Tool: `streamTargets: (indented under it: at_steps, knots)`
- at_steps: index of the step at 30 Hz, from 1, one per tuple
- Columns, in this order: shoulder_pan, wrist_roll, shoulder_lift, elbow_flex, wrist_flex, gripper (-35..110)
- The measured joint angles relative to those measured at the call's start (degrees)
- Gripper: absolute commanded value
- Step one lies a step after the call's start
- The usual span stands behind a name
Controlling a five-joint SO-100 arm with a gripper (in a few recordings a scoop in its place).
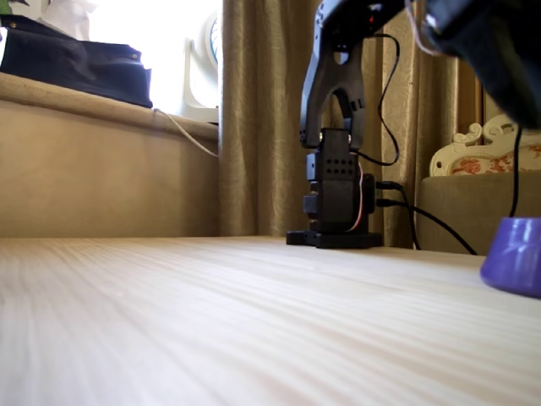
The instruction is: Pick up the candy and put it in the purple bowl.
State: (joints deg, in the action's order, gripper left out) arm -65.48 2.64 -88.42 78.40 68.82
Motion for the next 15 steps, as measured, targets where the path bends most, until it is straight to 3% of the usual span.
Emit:
streamTargets:
  at_steps: [7,15]
  knots:
    - [13.8,1.1,-14.9,16.2,-1.7,-1]
    - [42.6,-3.0,-39.8,41.7,-10.0,-1]
